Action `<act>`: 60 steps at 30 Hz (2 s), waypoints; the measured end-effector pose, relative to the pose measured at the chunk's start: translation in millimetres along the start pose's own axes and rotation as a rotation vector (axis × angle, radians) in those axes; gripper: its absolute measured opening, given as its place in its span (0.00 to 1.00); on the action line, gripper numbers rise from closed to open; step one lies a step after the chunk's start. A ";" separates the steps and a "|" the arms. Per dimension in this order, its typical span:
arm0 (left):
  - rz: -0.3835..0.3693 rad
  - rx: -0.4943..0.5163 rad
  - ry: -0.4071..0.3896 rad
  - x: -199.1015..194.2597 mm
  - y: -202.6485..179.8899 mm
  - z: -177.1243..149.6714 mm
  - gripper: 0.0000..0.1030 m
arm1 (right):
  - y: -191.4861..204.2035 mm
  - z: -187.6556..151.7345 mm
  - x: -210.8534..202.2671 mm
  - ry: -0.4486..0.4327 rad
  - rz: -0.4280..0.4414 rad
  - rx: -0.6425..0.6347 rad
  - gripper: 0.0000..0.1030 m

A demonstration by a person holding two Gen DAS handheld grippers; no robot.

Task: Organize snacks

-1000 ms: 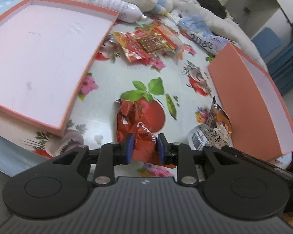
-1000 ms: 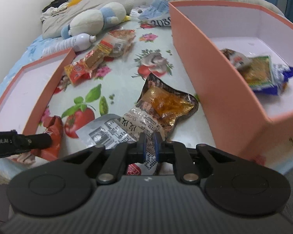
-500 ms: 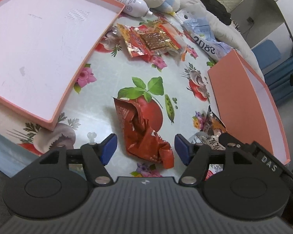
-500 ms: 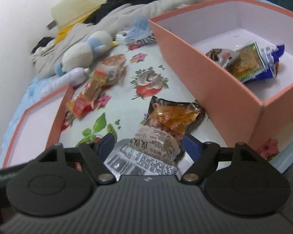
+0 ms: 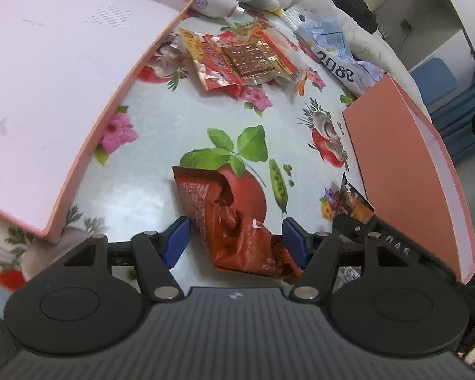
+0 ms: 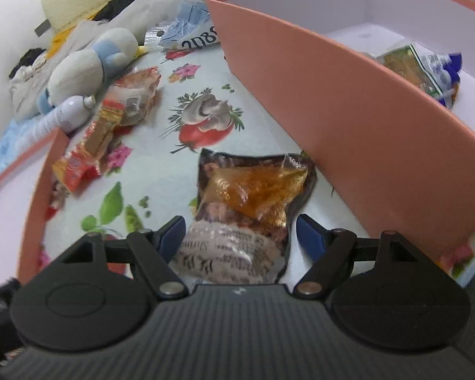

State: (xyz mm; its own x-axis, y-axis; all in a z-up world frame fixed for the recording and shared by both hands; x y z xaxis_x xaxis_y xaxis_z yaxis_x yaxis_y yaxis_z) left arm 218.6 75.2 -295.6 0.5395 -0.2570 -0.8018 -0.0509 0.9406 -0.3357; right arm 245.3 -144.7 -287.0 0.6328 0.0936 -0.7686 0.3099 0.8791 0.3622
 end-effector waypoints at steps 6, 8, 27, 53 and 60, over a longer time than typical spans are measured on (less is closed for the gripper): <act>0.014 0.011 -0.010 8.2 -7.9 3.2 0.64 | 4.7 -5.3 1.9 -0.012 -0.028 -0.126 0.68; 0.020 0.015 -0.014 9.9 -10.7 3.8 0.62 | 4.6 -5.4 1.1 -0.008 -0.036 -0.158 0.62; 0.022 0.034 0.013 -11.1 -29.6 1.5 0.45 | 7.0 14.9 -44.8 0.061 0.108 -0.222 0.43; -0.038 0.249 -0.170 -175.8 -135.0 -7.2 0.45 | -21.8 33.8 -226.1 -0.089 0.264 -0.238 0.43; -0.092 0.290 -0.187 -186.6 -172.0 -15.0 0.45 | -49.4 45.5 -250.0 -0.139 0.241 -0.226 0.43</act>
State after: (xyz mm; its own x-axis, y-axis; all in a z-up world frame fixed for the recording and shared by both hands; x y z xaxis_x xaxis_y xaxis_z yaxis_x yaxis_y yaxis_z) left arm 114.1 -41.9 -95.6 0.6768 -0.3241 -0.6611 0.2315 0.9460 -0.2268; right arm 104.1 -232.9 -88.7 0.7640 0.2597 -0.5906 -0.0146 0.9222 0.3865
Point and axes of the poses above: each gripper's, at about its wrist camera, not at the fingertips, and x roughly the way its jaws point, y to its left, z to its top, the point moved 6 cm from there along x, roughly the way its jaws point, and after that the axes turned 15 degrees about x, right-handed, at the moved point
